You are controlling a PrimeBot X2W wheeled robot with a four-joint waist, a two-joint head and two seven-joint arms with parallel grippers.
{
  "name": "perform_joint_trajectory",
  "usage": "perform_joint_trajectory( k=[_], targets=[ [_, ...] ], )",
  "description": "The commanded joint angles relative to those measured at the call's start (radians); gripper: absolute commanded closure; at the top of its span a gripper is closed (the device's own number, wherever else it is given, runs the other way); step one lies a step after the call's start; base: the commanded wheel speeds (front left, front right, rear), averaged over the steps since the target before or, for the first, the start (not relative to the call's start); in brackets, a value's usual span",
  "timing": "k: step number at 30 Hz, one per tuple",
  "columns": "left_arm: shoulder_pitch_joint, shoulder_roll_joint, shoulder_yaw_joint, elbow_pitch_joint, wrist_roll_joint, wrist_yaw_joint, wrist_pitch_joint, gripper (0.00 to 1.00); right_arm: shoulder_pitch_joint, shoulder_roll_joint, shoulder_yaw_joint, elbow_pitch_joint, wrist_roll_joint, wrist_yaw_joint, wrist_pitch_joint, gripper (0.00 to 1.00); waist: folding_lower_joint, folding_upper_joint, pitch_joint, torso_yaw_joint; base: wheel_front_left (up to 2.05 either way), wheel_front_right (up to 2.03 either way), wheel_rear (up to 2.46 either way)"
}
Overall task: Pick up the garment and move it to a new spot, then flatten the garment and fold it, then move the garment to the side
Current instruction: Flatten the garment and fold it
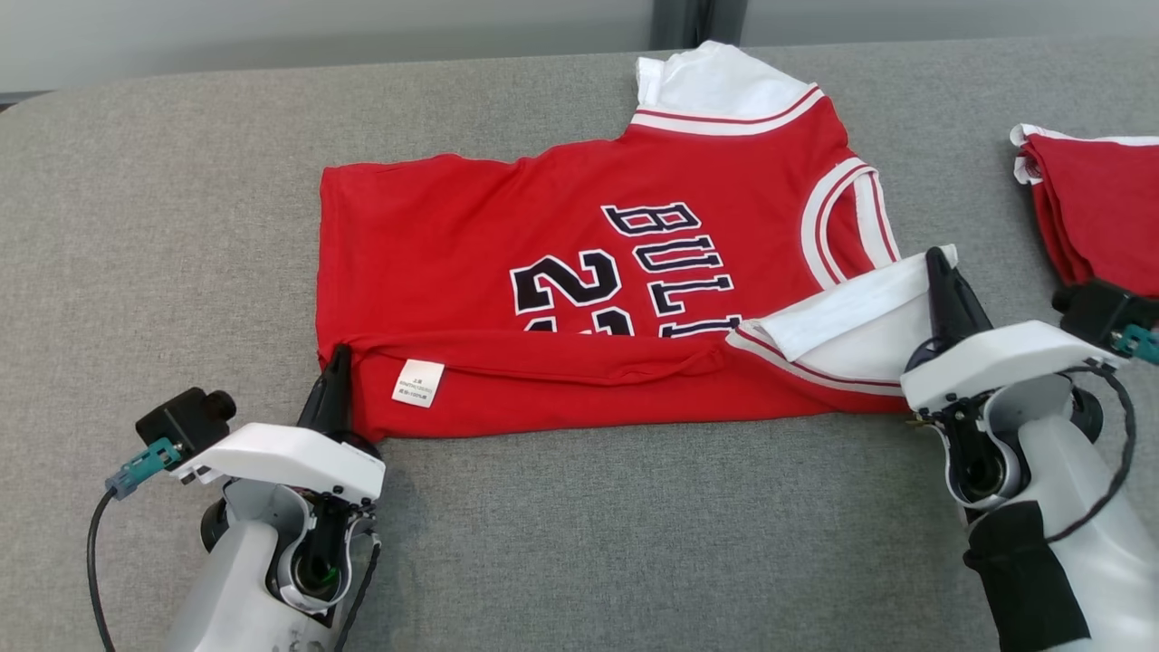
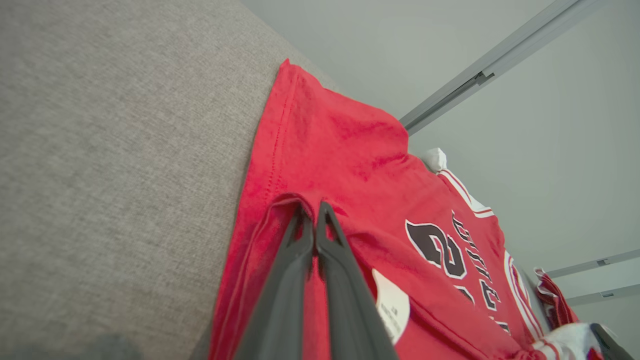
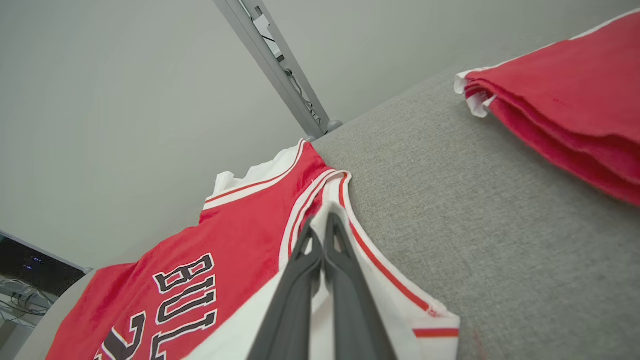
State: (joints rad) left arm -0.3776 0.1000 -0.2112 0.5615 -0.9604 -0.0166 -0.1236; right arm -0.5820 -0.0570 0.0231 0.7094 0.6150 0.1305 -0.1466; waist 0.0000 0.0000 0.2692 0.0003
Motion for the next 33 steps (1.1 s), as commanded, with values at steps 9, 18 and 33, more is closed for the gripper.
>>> perform_joint_trajectory(
  k=[9, 18, 33],
  targets=[
    [-0.036, 0.019, -0.053, 0.014, 0.083, -0.011, -0.053, 0.0, -0.156, -0.01, 0.031, 0.223, -0.053, 0.0, 0.04, 0.6, 0.0, 0.0, 0.01, 0.018, 0.0, 0.0, 0.0],
    [0.047, 0.013, -0.068, -0.082, 0.085, -0.019, -0.079, 0.0, -0.302, -0.031, 0.019, 0.4, -0.098, 0.0, 0.034, 0.0, 0.0, 0.0, 0.008, 0.071, 0.0, 0.0, 0.0],
    [0.2, 0.066, -0.075, -0.22, 0.074, 0.048, -0.012, 0.0, -0.256, -0.075, 0.134, 0.326, -0.123, 0.0, -0.098, 0.0, 0.0, 0.0, -0.041, 0.038, 0.0, 0.0, 0.0]
  ],
)
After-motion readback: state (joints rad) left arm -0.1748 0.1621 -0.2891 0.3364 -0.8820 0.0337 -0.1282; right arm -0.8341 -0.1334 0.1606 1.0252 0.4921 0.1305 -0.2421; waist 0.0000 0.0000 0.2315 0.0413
